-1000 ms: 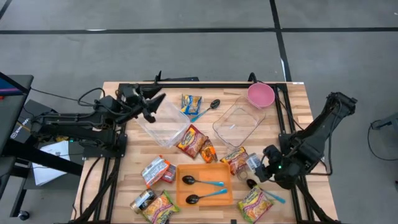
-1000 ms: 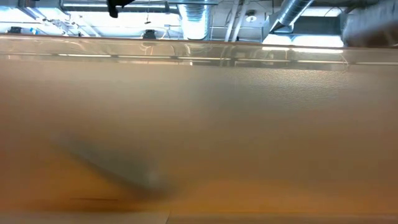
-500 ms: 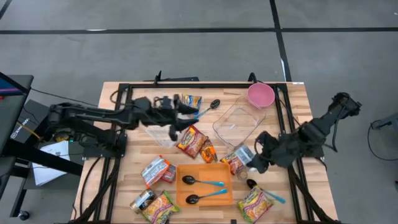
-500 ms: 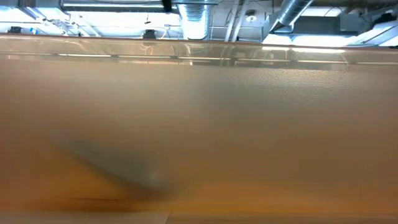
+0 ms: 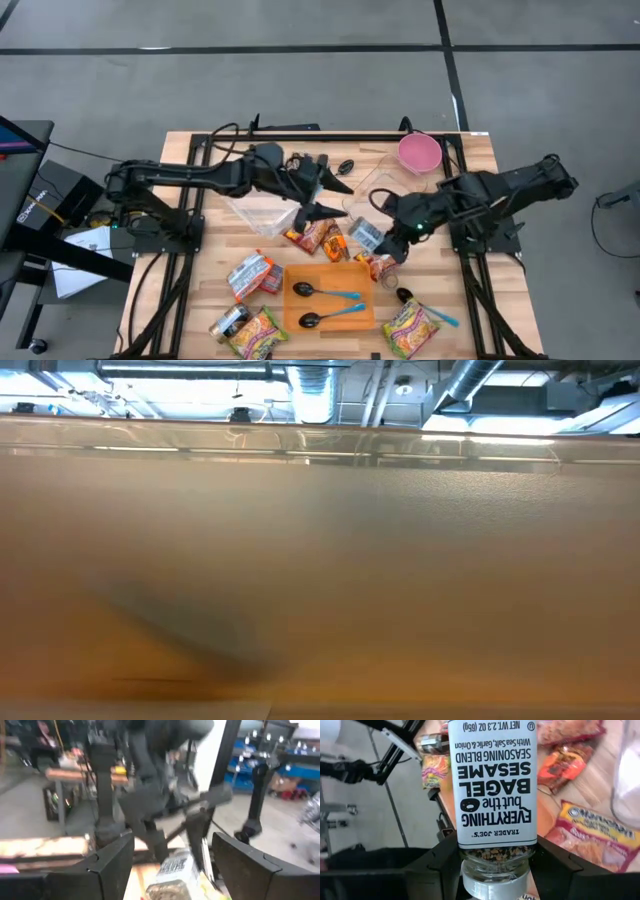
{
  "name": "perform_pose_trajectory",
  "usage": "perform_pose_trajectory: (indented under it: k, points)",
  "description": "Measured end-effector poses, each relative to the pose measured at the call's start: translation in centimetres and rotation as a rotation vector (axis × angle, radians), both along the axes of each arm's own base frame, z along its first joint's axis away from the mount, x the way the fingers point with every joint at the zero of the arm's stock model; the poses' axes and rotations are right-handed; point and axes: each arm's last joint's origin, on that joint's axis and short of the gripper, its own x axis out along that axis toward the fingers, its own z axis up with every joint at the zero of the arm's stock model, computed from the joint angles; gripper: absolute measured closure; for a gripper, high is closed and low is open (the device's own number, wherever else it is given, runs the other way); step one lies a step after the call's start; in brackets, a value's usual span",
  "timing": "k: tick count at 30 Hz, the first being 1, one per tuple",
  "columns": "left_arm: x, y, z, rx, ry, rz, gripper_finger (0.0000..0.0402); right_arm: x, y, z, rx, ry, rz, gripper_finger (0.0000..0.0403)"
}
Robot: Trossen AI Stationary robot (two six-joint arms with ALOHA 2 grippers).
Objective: Pick & Place Food Item
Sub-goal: Put the white seasoning bottle into the transparent bin
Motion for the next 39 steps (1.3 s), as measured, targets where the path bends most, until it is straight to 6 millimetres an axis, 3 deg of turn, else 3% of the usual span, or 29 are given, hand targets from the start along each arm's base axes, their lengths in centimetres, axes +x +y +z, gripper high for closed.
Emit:
perform_pose_trajectory:
  k: [7,17,28,33,39]
  points:
    - [0.6,-0.2,-1.6,-0.028,0.115,-0.079,0.015,2.7,-1.2,1.0,-0.052,-0.001,0.113,0.022]
    - [0.2,-0.4,-2.6,-0.129,0.264,-0.105,0.0127,5.8,-2.6,1.0,-0.13,0.031,0.218,0.022]
    - [0.0,-0.6,-3.2,-0.116,0.326,-0.108,0.0119,6.2,-4.0,1.8,-0.143,-0.008,0.22,0.022]
    - [0.1,-0.6,-3.1,-0.104,0.313,-0.092,0.0144,6.1,-4.0,2.0,-0.149,-0.02,0.223,0.022]
    - [0.1,-0.4,-3.2,-0.119,0.322,-0.08,0.0208,6.1,-3.9,2.0,-0.177,-0.024,0.212,0.022]
